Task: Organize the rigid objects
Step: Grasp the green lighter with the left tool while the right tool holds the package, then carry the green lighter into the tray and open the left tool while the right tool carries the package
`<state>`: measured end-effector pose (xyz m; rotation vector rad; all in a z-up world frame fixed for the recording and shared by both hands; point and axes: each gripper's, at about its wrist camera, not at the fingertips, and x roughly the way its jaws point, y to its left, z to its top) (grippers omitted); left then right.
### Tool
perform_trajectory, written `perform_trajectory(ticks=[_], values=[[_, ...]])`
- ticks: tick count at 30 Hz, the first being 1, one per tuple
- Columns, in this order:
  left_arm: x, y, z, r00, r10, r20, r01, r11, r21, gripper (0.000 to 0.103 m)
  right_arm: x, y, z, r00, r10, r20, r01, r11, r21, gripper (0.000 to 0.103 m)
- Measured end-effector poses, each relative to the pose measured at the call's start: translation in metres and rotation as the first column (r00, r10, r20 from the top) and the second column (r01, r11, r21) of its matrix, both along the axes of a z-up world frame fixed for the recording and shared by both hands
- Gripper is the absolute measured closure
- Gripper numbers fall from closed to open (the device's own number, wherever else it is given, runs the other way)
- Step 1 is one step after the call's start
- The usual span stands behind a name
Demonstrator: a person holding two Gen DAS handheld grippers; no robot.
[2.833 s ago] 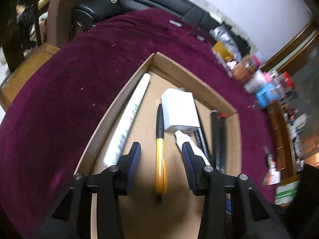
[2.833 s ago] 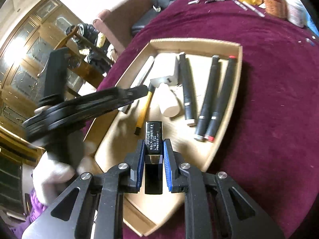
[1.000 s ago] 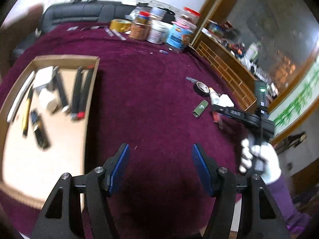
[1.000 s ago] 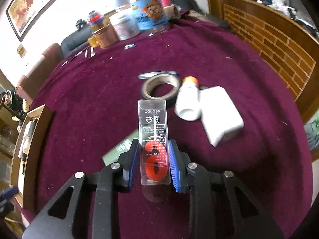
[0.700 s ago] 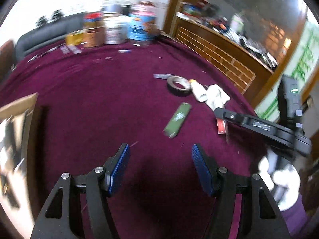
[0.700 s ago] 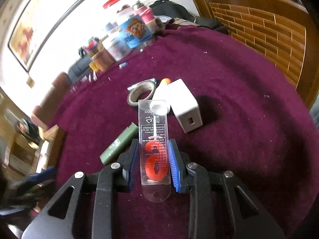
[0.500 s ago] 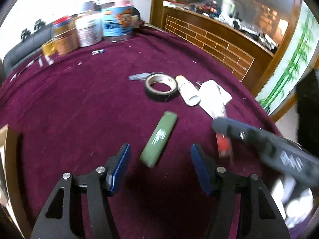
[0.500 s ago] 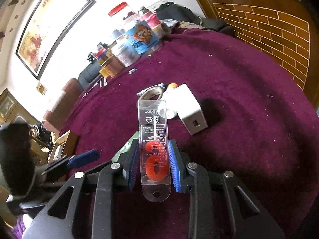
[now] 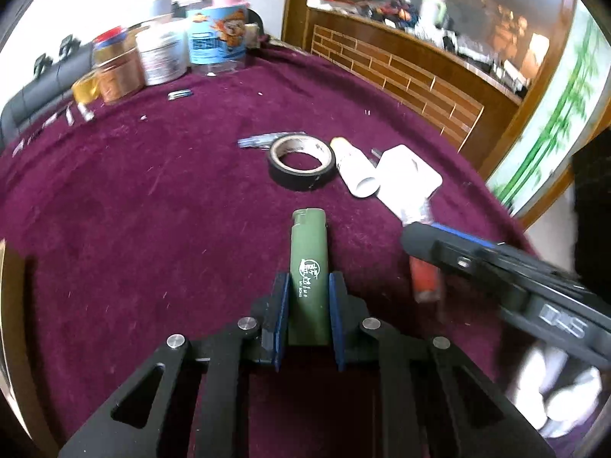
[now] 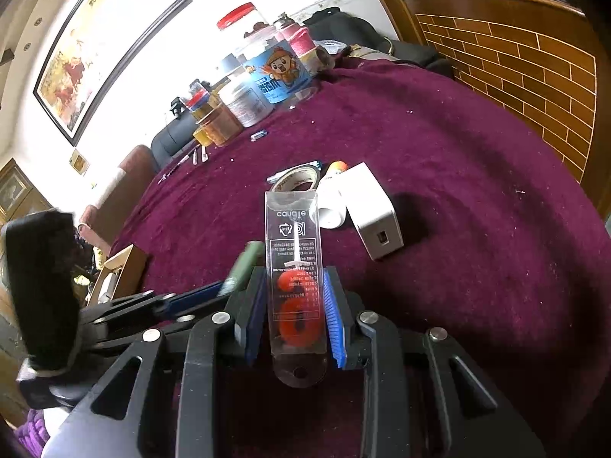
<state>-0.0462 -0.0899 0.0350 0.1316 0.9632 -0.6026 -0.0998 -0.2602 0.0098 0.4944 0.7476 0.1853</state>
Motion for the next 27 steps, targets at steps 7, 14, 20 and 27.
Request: perform_trajectory(ticks=[7,14,20,27], values=[[-0.036,0.090,0.033,0.995,0.100,-0.004,-0.099,0.977,-0.187,0.087,0.005,0.000,-0.004,0.999,-0.010,-0.043,0.010,1.000,-0.010,0.077],[-0.066,0.227,0.052,0.928,0.371,0.026,-0.354,0.903,-0.243,0.087,0.006,0.007,-0.001,0.998,0.009,-0.062,-0.011,0.999,-0.038,0.077],[-0.074,0.334,0.034,0.791,0.612,-0.018,-0.602,0.772,-0.205,0.086,0.004,0.050,0.014,0.990,0.129,-0.064,-0.127,0.991,0.034,0.077],[-0.059,0.371,-0.005,0.705,0.703,-0.090,-0.709,0.699,-0.092,0.086,0.012,0.157,0.040,0.932,0.358,-0.047,-0.357,0.934,0.036,0.077]])
